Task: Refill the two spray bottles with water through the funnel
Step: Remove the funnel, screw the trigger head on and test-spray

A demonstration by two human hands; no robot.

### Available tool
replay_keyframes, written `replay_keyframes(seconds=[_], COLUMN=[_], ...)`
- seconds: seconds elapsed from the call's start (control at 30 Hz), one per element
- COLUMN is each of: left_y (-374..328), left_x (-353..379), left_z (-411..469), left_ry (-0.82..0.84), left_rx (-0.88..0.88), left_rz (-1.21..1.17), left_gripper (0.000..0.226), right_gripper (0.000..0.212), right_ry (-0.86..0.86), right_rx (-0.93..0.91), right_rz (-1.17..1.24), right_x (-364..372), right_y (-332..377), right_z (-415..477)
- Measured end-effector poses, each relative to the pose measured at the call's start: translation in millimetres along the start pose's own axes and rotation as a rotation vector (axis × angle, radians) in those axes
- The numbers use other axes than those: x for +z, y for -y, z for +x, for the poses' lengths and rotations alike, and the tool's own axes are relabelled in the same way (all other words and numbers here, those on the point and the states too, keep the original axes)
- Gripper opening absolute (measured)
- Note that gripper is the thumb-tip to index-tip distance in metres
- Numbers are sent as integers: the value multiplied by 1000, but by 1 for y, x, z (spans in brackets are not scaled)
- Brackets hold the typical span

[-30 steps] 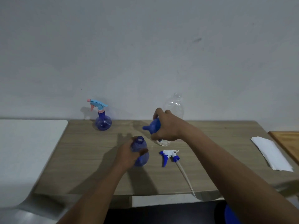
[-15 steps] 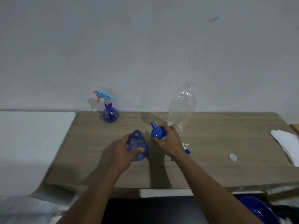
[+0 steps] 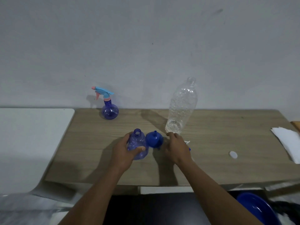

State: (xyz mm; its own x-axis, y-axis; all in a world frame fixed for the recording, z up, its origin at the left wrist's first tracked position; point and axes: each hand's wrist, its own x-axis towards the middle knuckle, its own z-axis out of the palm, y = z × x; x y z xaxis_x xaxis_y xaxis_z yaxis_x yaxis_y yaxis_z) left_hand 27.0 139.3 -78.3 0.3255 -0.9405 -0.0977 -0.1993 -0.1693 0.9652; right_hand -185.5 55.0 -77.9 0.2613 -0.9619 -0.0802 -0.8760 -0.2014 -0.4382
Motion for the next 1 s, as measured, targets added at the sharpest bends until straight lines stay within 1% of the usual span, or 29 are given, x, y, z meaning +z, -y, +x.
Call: replay_keyframes(seconds=[0.07, 0.17, 0.23, 0.37, 0.47, 0.57, 0.63, 0.67, 0.77, 0.8, 0.9, 0.93, 0.97, 1.0], left_y=[1, 2, 2, -3, -4, -5, -10, -12, -15, -18, -19, -19, -20, -21], left_x=[3, 5, 6, 10, 13, 16, 20, 22, 28, 29, 27, 26, 25, 24], left_z=[-1, -2, -4, -9, -13, -18, -22, -23, -27, -28, -26, -25, -24, -24], left_ry=[2, 6, 19, 23, 38, 55, 53, 46, 22, 17, 57, 57, 48, 38], left_rx=[-11, -28, -23, -4, 1, 23, 9, -7, -19, -23, -33, -48, -77, -95], left_rz=[-25, -49, -52, -53, -52, -43, -47, -52, -59, -47, -31, -53, -153, -187], left_gripper=[64, 64, 65, 62, 60, 65, 72, 71, 47, 46, 56, 54, 49, 43], right_gripper=[39, 47, 43, 30, 27, 29, 30, 31, 28, 28, 30, 30, 31, 31], right_ry=[-43, 56, 114, 135, 137, 19, -88, -150, -318, -366, -453, -471, -487, -496], right_rx=[22, 139, 172, 195, 152, 52, -12, -46, -166, -212, -317, -346, -373, -394], right_rz=[-163, -254, -220, -78, 21, 163, 281, 342, 558, 615, 737, 761, 773, 774], right_x=[-6, -8, -8, -15, -33, -70, -104, -121, -168, -180, -200, -204, -206, -206], right_y=[-18, -39, -47, -50, -41, -14, 16, 32, 80, 93, 125, 133, 139, 144], right_z=[-6, -5, -1, 0, -10, -25, -37, -42, -56, -60, -66, -66, -66, -65])
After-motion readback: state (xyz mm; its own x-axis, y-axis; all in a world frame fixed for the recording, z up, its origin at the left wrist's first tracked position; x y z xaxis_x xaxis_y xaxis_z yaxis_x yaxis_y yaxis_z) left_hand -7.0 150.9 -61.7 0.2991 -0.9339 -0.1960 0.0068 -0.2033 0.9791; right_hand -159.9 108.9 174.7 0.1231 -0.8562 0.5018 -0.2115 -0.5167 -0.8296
